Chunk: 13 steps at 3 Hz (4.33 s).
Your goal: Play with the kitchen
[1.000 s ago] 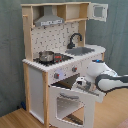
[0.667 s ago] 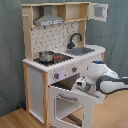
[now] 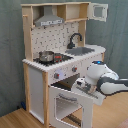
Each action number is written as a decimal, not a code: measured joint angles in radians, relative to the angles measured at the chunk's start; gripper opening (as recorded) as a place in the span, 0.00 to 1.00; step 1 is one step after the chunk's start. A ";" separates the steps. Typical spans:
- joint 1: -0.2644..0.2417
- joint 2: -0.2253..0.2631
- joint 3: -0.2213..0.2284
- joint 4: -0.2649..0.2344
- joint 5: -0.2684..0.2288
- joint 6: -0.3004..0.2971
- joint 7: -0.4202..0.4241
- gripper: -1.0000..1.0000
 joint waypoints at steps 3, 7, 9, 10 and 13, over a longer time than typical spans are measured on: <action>0.063 0.000 -0.082 -0.055 -0.109 -0.018 0.073 1.00; 0.137 -0.002 -0.177 -0.062 -0.506 -0.078 0.203 1.00; 0.152 -0.005 -0.177 -0.009 -0.724 -0.146 0.255 1.00; 0.152 -0.007 -0.177 0.030 -0.841 -0.192 0.271 1.00; 0.148 -0.024 -0.158 0.167 -1.119 -0.325 0.280 1.00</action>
